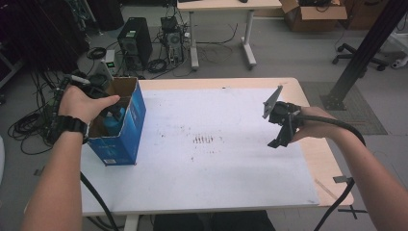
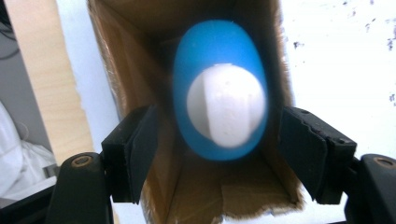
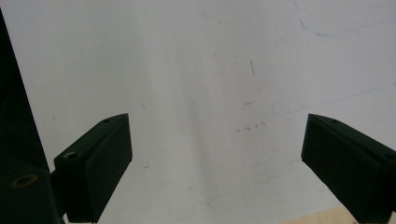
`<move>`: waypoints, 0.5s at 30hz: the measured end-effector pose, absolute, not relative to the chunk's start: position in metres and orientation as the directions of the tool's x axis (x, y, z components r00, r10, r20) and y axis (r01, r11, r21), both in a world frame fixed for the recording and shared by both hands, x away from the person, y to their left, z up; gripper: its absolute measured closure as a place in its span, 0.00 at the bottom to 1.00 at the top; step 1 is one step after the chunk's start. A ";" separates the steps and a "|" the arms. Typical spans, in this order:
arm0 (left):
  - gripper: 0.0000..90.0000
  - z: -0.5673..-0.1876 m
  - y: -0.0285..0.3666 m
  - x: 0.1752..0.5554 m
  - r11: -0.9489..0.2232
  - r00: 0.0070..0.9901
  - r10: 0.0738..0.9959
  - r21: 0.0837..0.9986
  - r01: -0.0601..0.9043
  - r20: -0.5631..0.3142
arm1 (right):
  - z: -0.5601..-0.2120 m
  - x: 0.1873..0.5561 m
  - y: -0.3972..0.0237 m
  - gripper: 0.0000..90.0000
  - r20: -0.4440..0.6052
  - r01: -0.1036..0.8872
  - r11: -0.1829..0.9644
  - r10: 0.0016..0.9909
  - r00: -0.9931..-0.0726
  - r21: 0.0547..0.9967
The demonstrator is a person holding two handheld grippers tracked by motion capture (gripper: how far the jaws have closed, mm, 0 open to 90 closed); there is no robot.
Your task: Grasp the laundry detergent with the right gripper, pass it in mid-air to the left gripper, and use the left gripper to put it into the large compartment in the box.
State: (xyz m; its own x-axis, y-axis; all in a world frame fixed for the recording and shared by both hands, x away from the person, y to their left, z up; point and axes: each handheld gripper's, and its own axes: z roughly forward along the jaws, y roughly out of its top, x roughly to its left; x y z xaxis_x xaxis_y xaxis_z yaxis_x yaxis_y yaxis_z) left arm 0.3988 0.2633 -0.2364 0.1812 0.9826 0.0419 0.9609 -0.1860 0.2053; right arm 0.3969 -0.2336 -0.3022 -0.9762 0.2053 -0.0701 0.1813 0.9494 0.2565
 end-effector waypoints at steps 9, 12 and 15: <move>0.28 -0.207 0.238 0.393 -0.282 0.274 0.959 0.231 0.931 0.064 | -0.298 0.395 -0.229 0.09 -0.074 0.177 0.948 0.203 -0.976 0.265; 0.28 -0.200 0.224 0.393 -0.324 0.316 0.946 0.237 0.916 0.070 | -0.297 0.395 -0.228 0.09 -0.076 0.171 0.949 0.198 -0.977 0.264; 0.25 -0.196 0.208 0.392 -0.377 0.373 0.926 0.250 0.892 0.065 | -0.295 0.395 -0.226 0.09 -0.077 0.169 0.950 0.195 -0.978 0.263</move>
